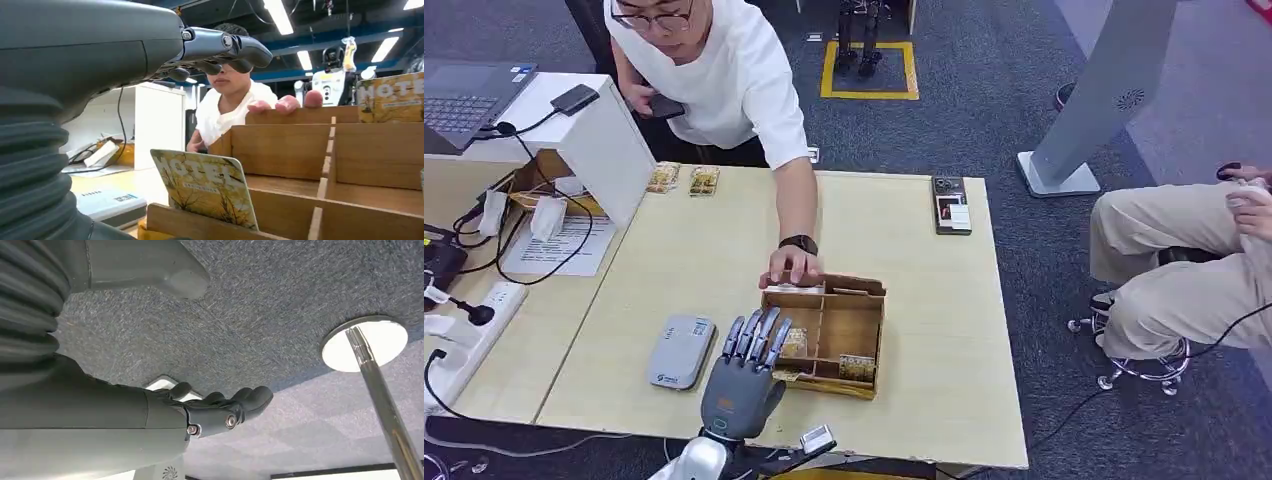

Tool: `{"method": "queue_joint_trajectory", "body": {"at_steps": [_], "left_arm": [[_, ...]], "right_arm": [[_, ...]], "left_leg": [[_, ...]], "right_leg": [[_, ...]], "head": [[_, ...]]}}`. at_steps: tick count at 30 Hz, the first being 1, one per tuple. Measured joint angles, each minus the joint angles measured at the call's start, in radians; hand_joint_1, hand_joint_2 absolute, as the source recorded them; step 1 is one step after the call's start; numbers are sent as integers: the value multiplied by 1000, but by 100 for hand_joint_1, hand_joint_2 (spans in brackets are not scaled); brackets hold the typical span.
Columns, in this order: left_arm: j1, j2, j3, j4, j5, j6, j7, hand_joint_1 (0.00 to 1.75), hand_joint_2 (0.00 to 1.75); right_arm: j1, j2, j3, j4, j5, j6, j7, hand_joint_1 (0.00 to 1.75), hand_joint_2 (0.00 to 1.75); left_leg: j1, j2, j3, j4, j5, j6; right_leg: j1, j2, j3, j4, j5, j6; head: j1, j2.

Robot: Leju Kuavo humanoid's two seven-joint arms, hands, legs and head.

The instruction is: Pass the card to the sensor for recognition and then transmit it.

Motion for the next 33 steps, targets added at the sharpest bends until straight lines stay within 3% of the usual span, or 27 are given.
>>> {"method": "queue_joint_trajectory", "body": {"at_steps": [6, 15, 25, 31, 32, 33], "left_arm": [[-16, 12, -23, 0, 0, 0, 50, 0, 175], [-22, 18, -52, 0, 0, 0, 58, 0, 175], [-19, 19, -53, 0, 0, 0, 26, 0, 175], [-2, 18, -53, -1, 0, 0, -39, 0, 175], [1, 18, -53, -3, 0, 0, -48, 7, 175], [5, 17, -53, -6, 0, 0, -55, 33, 175]], "right_arm": [[0, 0, 0, 0, 1, 0, 5, 0, 175], [0, 0, 0, 0, 2, 0, 8, 0, 175], [0, 0, 0, 0, 0, 0, 6, 0, 175], [0, 0, 0, 0, -2, 0, -1, 0, 175], [0, 0, 0, 0, -2, 0, -3, 0, 175], [0, 0, 0, 0, -2, 0, -3, 0, 175]], "left_leg": [[0, 0, 0, 0, 0, 0], [0, 0, 0, 0, 0, 0], [0, 0, 0, 0, 0, 0], [0, 0, 0, 0, 0, 0], [0, 0, 0, 0, 0, 0], [0, 0, 0, 0, 0, 0]], "right_leg": [[0, 0, 0, 0, 0, 0], [0, 0, 0, 0, 0, 0], [0, 0, 0, 0, 0, 0], [0, 0, 0, 0, 0, 0], [0, 0, 0, 0, 0, 0], [0, 0, 0, 0, 0, 0]], "head": [[0, 0], [0, 0], [0, 0], [0, 0], [0, 0], [0, 0]]}}
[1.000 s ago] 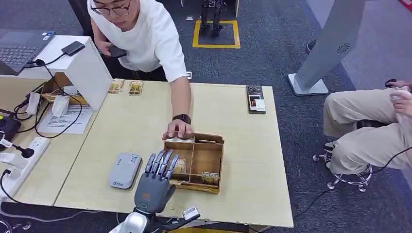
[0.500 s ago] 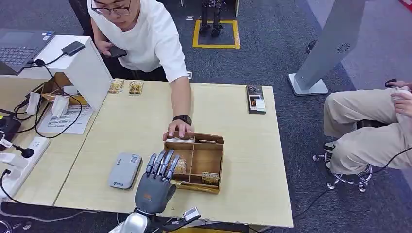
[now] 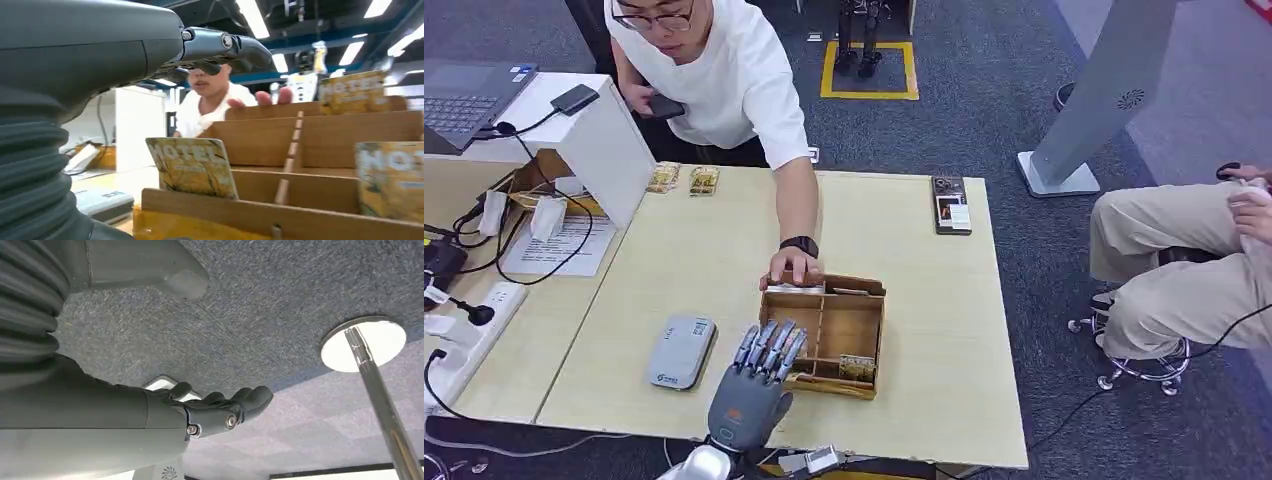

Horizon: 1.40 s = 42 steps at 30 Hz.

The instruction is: Pass the card to the sensor for recognition and then transmit it.

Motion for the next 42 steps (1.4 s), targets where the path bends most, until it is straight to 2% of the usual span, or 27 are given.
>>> {"method": "queue_joint_trajectory", "body": {"at_steps": [1, 2, 10, 21, 22, 23, 32, 33, 34, 37, 42], "left_arm": [[3, -1, 0, -1, 0, 0, -5, 140, 175], [5, -2, 0, -1, 0, 0, -12, 175, 175], [25, -14, 17, 1, 0, 0, -72, 175, 175], [29, -26, 40, 3, 0, 2, -82, 175, 175], [29, -27, 42, 3, 0, 2, -84, 168, 175], [29, -27, 43, 3, 0, 2, -84, 145, 175], [29, -34, 58, 3, 0, 3, -88, 145, 175], [29, -34, 58, 3, 0, 3, -88, 44, 175], [29, -34, 58, 3, 0, 3, -88, 0, 175], [30, -33, 58, 3, 0, 3, -85, 0, 175], [33, -28, 58, 0, 0, 3, -37, 0, 175]], "right_arm": [[0, 0, 0, 0, 0, 0, 0, 0, 175], [0, 0, 0, 0, 0, 0, 0, 0, 175], [0, 0, 0, 0, 0, 0, 0, 0, 175], [0, 0, 0, 0, 0, 0, 0, 0, 175], [0, 0, 0, 0, 0, 0, 0, 0, 175], [0, 0, 0, 0, 0, 0, 0, 0, 175], [0, 0, 0, 0, 2, 0, -3, 0, 175], [0, 0, 0, 0, 2, 0, -3, 0, 175], [0, 0, 0, 0, 2, 0, -3, 0, 175], [0, 0, 0, 0, 3, 0, -3, 0, 175], [0, 0, 0, 0, 7, 0, -3, 0, 175]], "left_leg": [[0, 0, 0, 0, 0, 0], [0, 0, 0, 0, 0, 0], [0, 0, 0, 0, 0, 0], [0, 0, 0, 0, 0, 0], [0, 0, 0, 0, 0, 0], [0, 0, 0, 0, 0, 0], [0, 0, 0, 0, 0, 0], [0, 0, 0, 0, 0, 0], [0, 0, 0, 0, 0, 0], [0, 0, 0, 0, 0, 0], [0, 0, 0, 0, 0, 0]], "right_leg": [[0, 0, 0, 0, 0, 0], [0, 0, 0, 0, 0, 0], [0, 0, 0, 0, 0, 0], [0, 0, 0, 0, 0, 0], [0, 0, 0, 0, 0, 0], [0, 0, 0, 0, 0, 0], [0, 0, 0, 0, 0, 0], [0, 0, 0, 0, 0, 0], [0, 0, 0, 0, 0, 0], [0, 0, 0, 0, 0, 0], [0, 0, 0, 0, 0, 0]], "head": [[0, 0], [0, 0], [0, 0], [0, 0], [0, 0], [0, 0], [0, 0], [0, 0], [0, 0], [0, 0], [0, 0]]}}
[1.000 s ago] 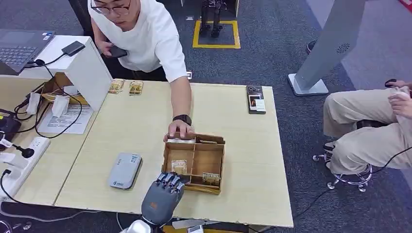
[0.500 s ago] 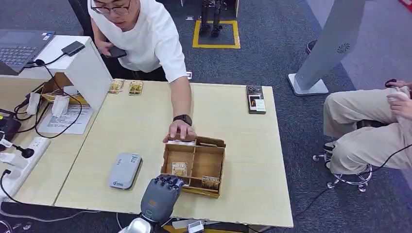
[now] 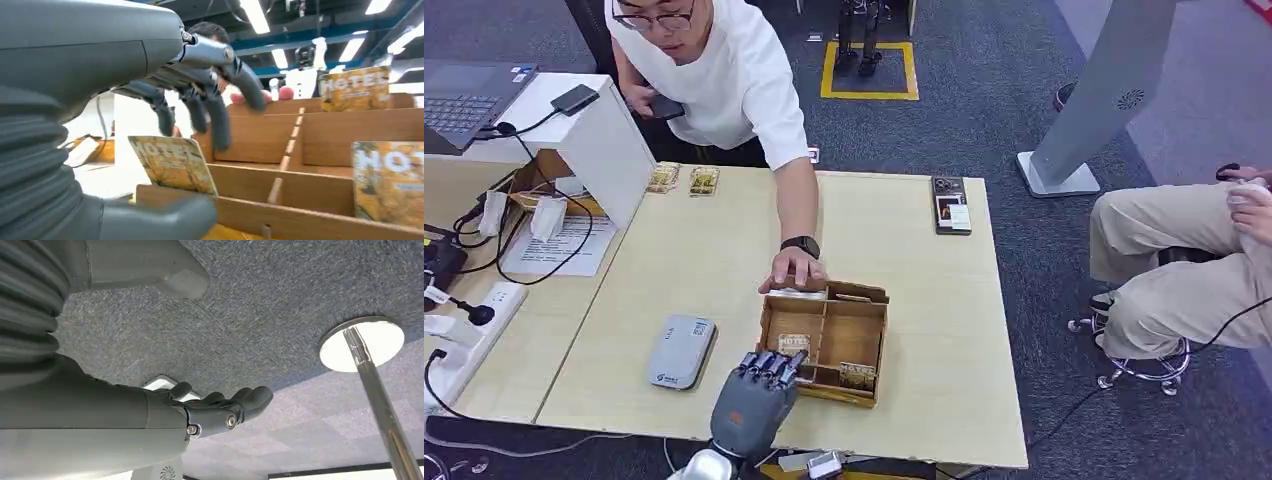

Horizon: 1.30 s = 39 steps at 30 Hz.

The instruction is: Pass the card to the sensor for recognition and then transmit it.

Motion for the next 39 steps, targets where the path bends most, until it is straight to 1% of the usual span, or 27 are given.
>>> {"method": "queue_joint_trajectory", "body": {"at_steps": [3, 6, 11, 17, 25, 26, 28, 32, 37, 39], "left_arm": [[-3, 12, 0, -27, 0, 0, 48, 0, 175], [-13, 27, -2, -67, 0, 0, 75, 0, 175], [-25, 50, -4, -128, 0, 0, 87, 0, 175], [-32, 70, -5, -167, 0, 0, 90, 0, 175], [-33, 81, -6, -167, 0, 0, 92, 0, 175], [-33, 81, -8, -167, 0, 0, 98, 0, 175], [-40, 82, -26, -166, 0, 0, 130, 0, 175], [-43, 84, -45, -159, 0, 0, 119, 0, 175], [-44, 85, -69, -128, 0, 0, 125, 0, 175], [-43, 84, -73, -111, 0, 0, 103, 0, 175]], "right_arm": [[0, 0, 0, 0, 2, 0, 0, 0, 175], [0, 0, 0, 0, 2, 0, -4, 0, 175], [-1, -1, 0, 3, 3, 0, -7, 0, 175], [-1, -3, 0, 9, 2, 0, -15, 0, 175], [-3, -4, 0, 13, 2, 0, -15, 0, 175], [-3, -4, 0, 13, 2, 0, -16, 0, 175], [-3, -4, 0, 13, -1, 0, -15, 0, 175], [-4, -4, 0, 14, -5, 0, -15, 0, 175], [-5, -4, 0, 14, -7, 0, -15, 0, 175], [-5, -5, 0, 14, -8, 0, -15, 0, 175]], "left_leg": [[0, 0, 0, 0, 0, 0], [0, 0, 0, 0, 0, 0], [0, 0, 0, 0, 0, 0], [0, 0, 0, 0, 0, 0], [0, 0, 0, 0, 0, 0], [0, 0, 0, 0, 0, 0], [0, 0, 0, 0, 0, 0], [0, 0, 0, 0, 0, 0], [0, 0, 0, 0, 0, 0], [0, 0, 0, 0, 0, 0]], "right_leg": [[0, 0, 0, 0, 0, 0], [0, 0, 0, 0, 0, 0], [0, 0, 0, 0, 0, 0], [0, 0, 0, 0, 0, 0], [0, 0, 0, 0, 0, 0], [0, 0, 0, 0, 0, 0], [0, 0, 0, 0, 0, 0], [0, 0, 0, 0, 0, 0], [0, 0, 0, 0, 0, 0], [0, 0, 0, 0, 0, 0]], "head": [[0, 0], [0, 0], [0, 0], [0, 0], [0, 0], [0, 0], [0, 0], [0, 0], [0, 0], [0, 0]]}}
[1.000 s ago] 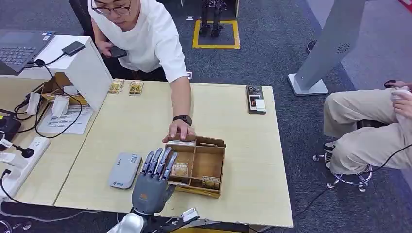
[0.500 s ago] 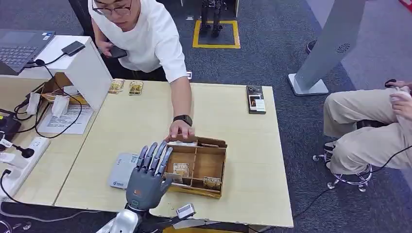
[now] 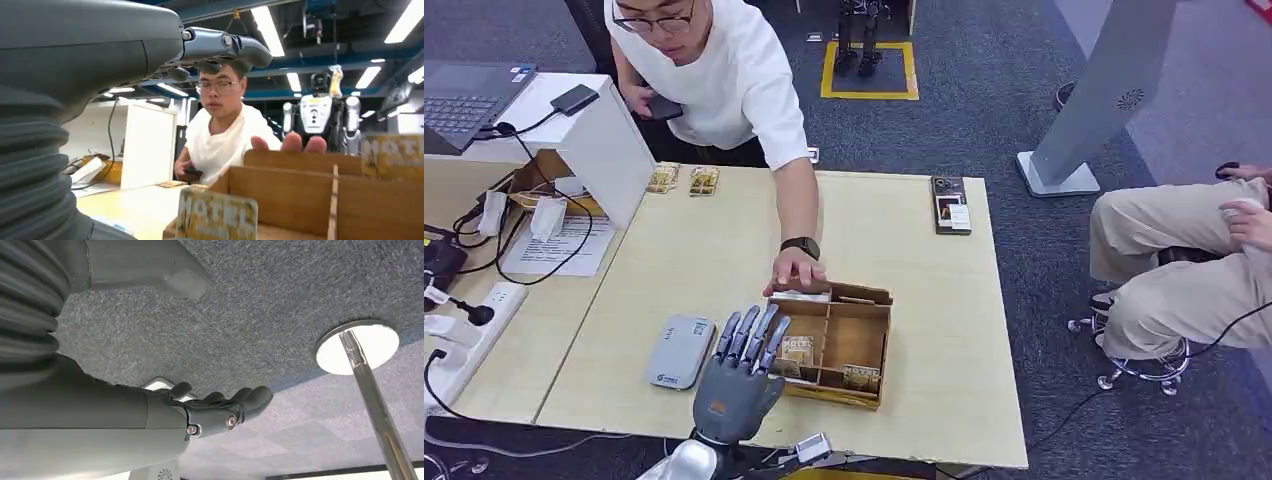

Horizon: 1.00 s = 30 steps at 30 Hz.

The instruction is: Pass the card to the sensor for recognition and then transmit it.

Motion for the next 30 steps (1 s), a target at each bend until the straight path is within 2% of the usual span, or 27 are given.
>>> {"method": "queue_joint_trajectory", "body": {"at_steps": [8, 11, 24, 30], "left_arm": [[11, -24, 0, 117, 0, 0, -80, 0, 175], [15, -32, 0, 143, 0, 0, -90, 0, 175], [15, -48, 0, 198, 0, 0, -101, 0, 175], [15, -48, 0, 204, 0, 0, -74, 0, 175]], "right_arm": [[0, -1, 0, 0, -5, 0, 0, 0, 175], [0, -2, 0, 0, -6, 0, 0, 0, 175], [0, -4, 0, -1, -7, 0, 0, 0, 175], [0, -4, 0, -1, -6, 0, 0, 0, 175]], "left_leg": [[0, 0, 0, 0, 0, 0], [0, 0, 0, 0, 0, 0], [0, 0, 0, 0, 0, 0], [0, 0, 0, 0, 0, 0]], "right_leg": [[0, 0, 0, 0, 0, 0], [0, 0, 0, 0, 0, 0], [0, 0, 0, 0, 0, 0], [0, 0, 0, 0, 0, 0]], "head": [[0, 0], [0, 0], [0, 0], [0, 0]]}}
